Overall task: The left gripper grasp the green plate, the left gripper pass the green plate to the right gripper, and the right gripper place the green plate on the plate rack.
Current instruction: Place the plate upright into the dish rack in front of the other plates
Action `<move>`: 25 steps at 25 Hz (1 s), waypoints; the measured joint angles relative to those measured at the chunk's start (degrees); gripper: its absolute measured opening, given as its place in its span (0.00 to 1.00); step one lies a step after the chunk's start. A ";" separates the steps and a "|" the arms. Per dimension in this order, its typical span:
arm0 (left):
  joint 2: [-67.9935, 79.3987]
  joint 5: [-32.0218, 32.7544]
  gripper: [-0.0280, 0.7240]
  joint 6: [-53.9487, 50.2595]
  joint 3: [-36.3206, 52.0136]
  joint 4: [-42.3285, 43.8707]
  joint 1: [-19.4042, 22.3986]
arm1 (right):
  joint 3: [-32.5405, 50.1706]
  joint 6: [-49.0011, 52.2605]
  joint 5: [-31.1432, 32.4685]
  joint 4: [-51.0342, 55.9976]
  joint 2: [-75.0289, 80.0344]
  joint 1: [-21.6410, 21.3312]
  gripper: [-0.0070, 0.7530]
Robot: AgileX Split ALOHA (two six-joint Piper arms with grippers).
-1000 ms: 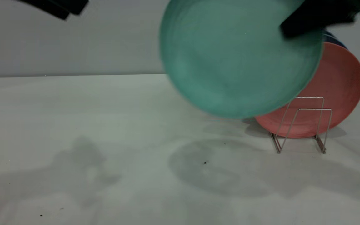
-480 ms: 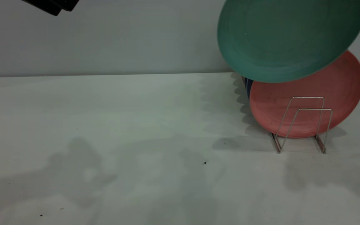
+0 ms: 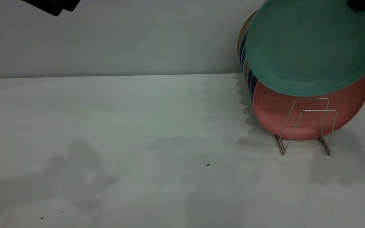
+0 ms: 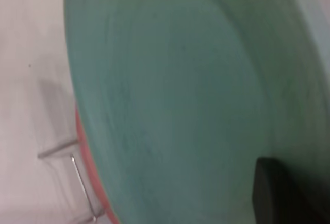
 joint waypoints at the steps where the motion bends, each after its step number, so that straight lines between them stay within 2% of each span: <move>1: 0.00 0.00 0.81 -0.02 0.00 0.02 0.00 | 0.00 0.00 0.74 0.00 0.00 -0.64 0.11; 7: 0.17 0.00 0.81 -0.06 0.00 0.02 0.00 | 0.00 0.00 3.29 -0.06 0.66 -1.72 0.11; 25: 0.50 0.00 0.81 -0.06 0.00 0.02 0.00 | 0.00 0.00 0.67 0.20 2.70 -1.72 0.11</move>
